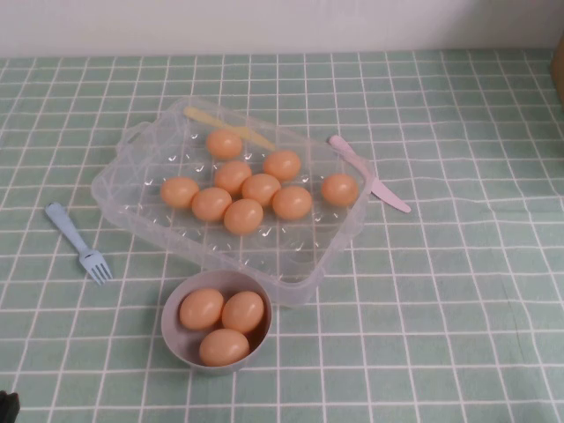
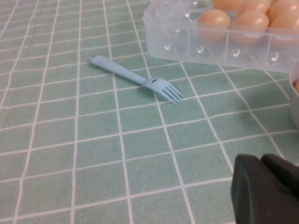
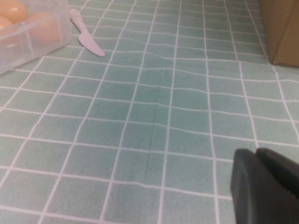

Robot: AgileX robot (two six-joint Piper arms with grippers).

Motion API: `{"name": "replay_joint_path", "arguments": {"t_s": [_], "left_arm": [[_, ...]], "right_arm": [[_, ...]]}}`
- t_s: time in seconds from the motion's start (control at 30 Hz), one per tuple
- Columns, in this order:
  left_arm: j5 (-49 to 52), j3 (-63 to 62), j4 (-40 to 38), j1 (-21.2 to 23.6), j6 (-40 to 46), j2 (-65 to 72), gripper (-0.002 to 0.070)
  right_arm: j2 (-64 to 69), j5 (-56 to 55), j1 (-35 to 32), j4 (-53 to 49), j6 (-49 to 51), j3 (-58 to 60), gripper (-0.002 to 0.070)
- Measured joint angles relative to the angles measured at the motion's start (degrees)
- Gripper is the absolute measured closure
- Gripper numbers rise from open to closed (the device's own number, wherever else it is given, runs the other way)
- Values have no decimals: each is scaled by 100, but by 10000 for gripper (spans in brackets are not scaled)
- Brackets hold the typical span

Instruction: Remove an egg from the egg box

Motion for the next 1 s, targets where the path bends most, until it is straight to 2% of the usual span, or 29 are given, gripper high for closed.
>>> {"name": "replay_joint_path", "arguments": {"t_s": [0.43,0.8,1.0], "left_arm": [[0,0,0,0,0,0,678],[0,0,0,0,0,0,678],[0,0,0,0,0,0,678]], "right_arm": [[0,0,0,194,0,0,694],[0,-137,0,1079,0,0,694],[0,-616,0,1999,0,0,694]]}}
